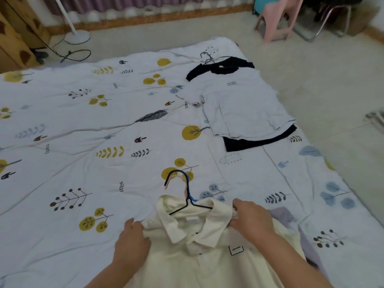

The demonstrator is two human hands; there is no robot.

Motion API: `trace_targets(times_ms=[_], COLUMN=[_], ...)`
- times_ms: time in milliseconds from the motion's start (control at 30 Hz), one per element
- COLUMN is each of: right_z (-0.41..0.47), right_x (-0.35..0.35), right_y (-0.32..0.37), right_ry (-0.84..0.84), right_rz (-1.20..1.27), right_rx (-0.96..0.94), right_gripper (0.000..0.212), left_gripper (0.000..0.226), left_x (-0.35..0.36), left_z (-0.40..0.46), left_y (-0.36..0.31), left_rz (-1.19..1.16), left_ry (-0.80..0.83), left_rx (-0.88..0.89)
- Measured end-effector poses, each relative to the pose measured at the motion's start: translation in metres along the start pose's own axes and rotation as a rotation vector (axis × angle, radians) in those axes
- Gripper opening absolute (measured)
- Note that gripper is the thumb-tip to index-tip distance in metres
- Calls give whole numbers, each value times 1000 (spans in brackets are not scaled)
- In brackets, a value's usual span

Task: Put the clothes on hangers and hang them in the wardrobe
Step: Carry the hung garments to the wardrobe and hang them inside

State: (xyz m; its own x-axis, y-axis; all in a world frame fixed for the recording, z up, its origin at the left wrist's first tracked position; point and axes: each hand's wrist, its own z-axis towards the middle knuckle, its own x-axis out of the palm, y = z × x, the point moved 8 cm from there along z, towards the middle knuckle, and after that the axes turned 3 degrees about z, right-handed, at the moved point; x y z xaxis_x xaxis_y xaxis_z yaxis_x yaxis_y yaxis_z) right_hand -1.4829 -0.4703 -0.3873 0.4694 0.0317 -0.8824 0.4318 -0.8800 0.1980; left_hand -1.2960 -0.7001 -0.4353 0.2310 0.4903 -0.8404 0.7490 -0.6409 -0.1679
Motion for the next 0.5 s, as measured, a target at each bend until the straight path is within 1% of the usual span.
trace_targets(times_ms=[67,100,167,233,300,367,500], right_z=[-31,-46,-81,-119,-161,-206,-301], right_x=[-14,-19,-31,-42,-56,-71,-102], right_y=[7,10,17,23,29,33,42], right_ry=[-28,-43,-91,-147,-201,-254,-355], right_rz=[10,12,16,43,79,119,157], right_rx=[18,33,72,120,170,228,351], right_gripper=[32,31,25,20,20,18,21], left_gripper=[32,34,35,28,26,26,41], left_x=[-33,-48,-78,-100,-120,-134,-160], left_z=[-19,-31,-63,-95,-127,-161,-234], left_y=[-22,-35,-60,-73,-76,-81,-103], left_rz=[-40,-93,-210,-333,-464,-556,-629], left_ry=[-196,-259,-327,-338,-349,-312,-232], left_rx=[95,165,278,318,330,398,616])
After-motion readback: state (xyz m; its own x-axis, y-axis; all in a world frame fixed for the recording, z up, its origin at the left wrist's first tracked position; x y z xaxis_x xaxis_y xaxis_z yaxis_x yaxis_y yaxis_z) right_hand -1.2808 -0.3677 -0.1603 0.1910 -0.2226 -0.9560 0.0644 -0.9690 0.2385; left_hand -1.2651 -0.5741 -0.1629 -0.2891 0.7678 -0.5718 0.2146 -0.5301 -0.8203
